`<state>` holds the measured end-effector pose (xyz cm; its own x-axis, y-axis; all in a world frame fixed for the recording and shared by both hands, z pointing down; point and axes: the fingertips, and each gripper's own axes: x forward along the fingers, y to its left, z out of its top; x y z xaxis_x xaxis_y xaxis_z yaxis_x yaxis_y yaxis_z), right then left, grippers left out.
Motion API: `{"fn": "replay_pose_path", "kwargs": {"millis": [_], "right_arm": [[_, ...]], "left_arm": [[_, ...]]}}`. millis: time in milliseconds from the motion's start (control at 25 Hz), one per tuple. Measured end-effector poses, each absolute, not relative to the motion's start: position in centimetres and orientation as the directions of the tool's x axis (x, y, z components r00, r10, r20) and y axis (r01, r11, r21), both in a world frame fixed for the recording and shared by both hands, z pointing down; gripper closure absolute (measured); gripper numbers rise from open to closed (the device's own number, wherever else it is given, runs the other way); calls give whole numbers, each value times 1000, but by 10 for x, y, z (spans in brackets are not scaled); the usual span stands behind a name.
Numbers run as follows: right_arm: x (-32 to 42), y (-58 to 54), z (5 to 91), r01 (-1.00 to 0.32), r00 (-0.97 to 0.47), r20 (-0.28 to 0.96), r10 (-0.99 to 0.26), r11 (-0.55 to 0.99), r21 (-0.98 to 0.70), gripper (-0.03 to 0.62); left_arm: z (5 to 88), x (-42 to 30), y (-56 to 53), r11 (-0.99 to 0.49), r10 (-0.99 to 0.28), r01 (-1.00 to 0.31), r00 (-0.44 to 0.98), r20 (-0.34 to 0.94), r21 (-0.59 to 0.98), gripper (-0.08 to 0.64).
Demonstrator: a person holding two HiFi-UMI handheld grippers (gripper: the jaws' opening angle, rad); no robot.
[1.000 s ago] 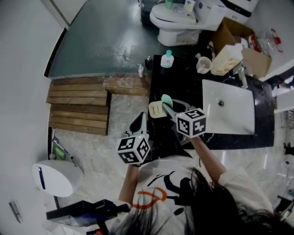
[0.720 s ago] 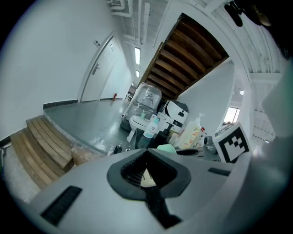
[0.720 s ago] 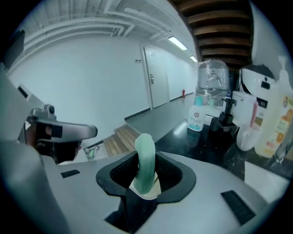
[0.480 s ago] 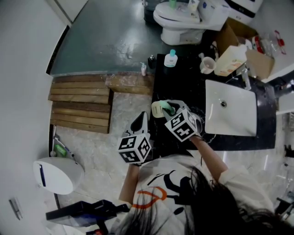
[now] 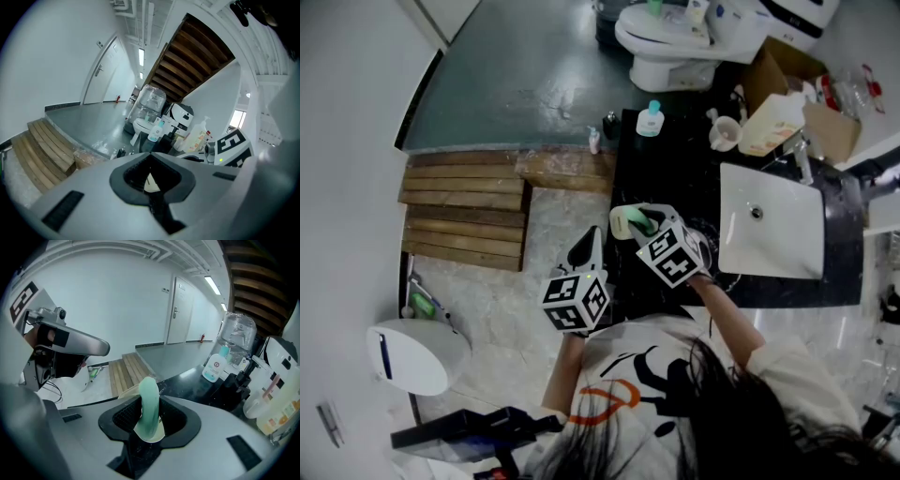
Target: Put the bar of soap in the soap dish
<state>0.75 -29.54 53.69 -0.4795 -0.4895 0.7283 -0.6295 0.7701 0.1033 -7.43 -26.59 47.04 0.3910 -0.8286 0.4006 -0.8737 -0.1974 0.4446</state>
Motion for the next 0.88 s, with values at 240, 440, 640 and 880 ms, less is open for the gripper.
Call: {"fn": "replay_pose_path", "kwargs": {"millis": [240,440,640,880], "right_arm": [[4,-291,537,-622,-513,715,-475,780,72,469],[-4,-285,533,-633,-570,696,-436,773,-35,468],[-4,-283,534,-629,-561,701,-440,777,-15,468],[-6,-278,531,-628,-584,693,-424,777,-54,468]], "left_arm": [[471,-70,-266,-205,-825,-871,400,400,447,558],[472,-69,-266,-208,-822,-869,404,401,449,558],[473,-69,-264,-209,-822,-868,405,399,449,558],[473,-70,-265,-207,-823,-869,403,401,449,558]]}}
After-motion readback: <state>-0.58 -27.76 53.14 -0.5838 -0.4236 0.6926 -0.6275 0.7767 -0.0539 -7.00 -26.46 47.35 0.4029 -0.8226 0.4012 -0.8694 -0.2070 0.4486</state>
